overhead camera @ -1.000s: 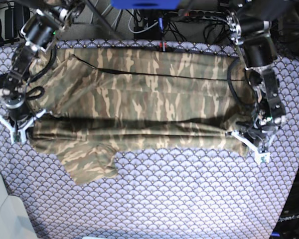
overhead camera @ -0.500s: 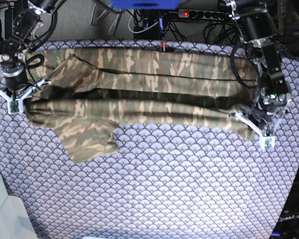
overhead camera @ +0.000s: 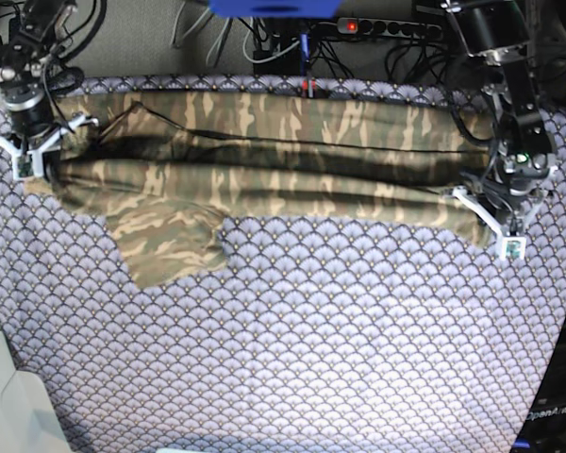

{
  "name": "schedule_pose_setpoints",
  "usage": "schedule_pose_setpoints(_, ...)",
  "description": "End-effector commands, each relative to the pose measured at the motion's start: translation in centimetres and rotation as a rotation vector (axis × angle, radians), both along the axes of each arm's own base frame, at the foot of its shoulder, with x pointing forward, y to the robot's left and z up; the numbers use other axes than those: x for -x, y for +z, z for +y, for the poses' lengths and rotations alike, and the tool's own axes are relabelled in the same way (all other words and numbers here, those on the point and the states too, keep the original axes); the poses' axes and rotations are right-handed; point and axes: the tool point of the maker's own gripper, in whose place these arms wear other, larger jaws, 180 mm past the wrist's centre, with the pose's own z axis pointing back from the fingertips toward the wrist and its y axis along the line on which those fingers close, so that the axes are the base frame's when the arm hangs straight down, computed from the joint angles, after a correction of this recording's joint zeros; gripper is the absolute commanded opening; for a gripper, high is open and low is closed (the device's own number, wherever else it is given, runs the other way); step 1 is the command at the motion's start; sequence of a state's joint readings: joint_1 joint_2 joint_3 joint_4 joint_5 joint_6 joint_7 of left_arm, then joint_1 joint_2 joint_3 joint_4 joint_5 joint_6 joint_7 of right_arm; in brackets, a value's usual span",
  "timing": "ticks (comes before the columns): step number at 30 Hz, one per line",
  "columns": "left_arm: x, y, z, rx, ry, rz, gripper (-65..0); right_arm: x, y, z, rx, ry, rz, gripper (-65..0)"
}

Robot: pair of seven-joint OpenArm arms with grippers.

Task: Fold the T-shirt properly
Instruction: 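Lift the hem with both grippers and fold it toward the collar edge, then lay the hem onto the folded collar edge and open both grippers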

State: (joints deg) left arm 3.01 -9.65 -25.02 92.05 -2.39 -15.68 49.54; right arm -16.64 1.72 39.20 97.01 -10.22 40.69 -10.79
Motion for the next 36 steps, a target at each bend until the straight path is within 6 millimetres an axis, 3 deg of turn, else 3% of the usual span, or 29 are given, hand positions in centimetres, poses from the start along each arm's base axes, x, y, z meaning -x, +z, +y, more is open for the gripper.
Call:
schedule_pose_setpoints(1,-0.6,1.3,1.0,-0.035,0.011,-0.035,-65.0,-0.6,1.5,-0.6,0.024,0.000,-0.050,-65.0)
schedule_pose_setpoints(9,0.6,0.2,1.2,-0.031,0.023,0.051,-65.0,1.0,1.4,-2.3,0.046,-0.044,-0.028,-65.0)
schedule_pose_setpoints(23,2.7,-1.4,1.2,-0.032,0.021,0.111,-65.0,2.5,1.0,-1.2,0.014,-0.027,-0.067,-65.0)
schedule_pose_setpoints(31,3.5,-2.2,1.0,-0.031,0.016,0.138,-65.0,3.2,-0.8,-1.3,-0.014,-0.040,-0.024,-65.0)
schedule_pose_setpoints(36,3.8,-3.3,1.1,-0.016,0.024,0.169,-63.0,3.4,-1.0,-1.5,-0.010,-0.041,-0.012,-65.0)
